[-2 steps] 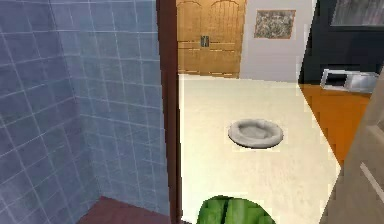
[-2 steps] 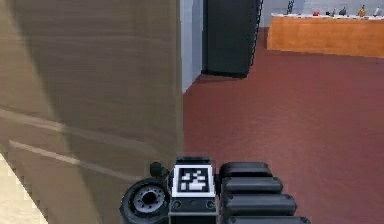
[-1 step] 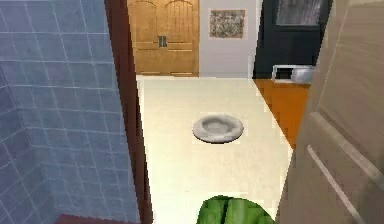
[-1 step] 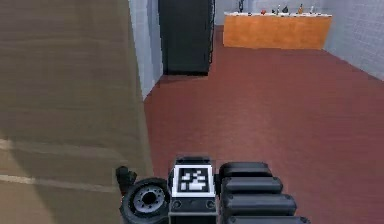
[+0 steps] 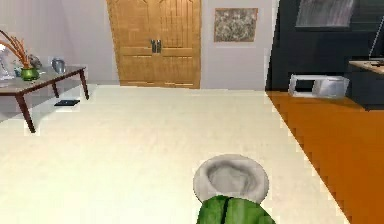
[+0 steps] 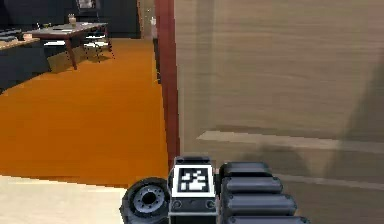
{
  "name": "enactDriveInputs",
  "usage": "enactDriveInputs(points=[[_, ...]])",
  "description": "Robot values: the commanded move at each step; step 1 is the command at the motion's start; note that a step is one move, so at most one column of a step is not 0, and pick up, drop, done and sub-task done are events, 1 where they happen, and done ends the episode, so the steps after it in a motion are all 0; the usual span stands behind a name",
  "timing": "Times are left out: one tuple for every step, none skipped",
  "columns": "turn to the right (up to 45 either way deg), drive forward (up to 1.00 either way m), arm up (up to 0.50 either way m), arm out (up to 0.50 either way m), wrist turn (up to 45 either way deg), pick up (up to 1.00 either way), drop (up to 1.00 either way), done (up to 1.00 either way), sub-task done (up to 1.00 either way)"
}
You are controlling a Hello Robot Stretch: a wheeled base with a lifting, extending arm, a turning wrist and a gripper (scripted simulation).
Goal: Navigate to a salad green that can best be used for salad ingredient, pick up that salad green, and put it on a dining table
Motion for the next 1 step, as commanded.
enactDriveInputs(points=[[12.0,0.0,0.0,0.0,0.0,0.0,0.0,0.0,0.0]])
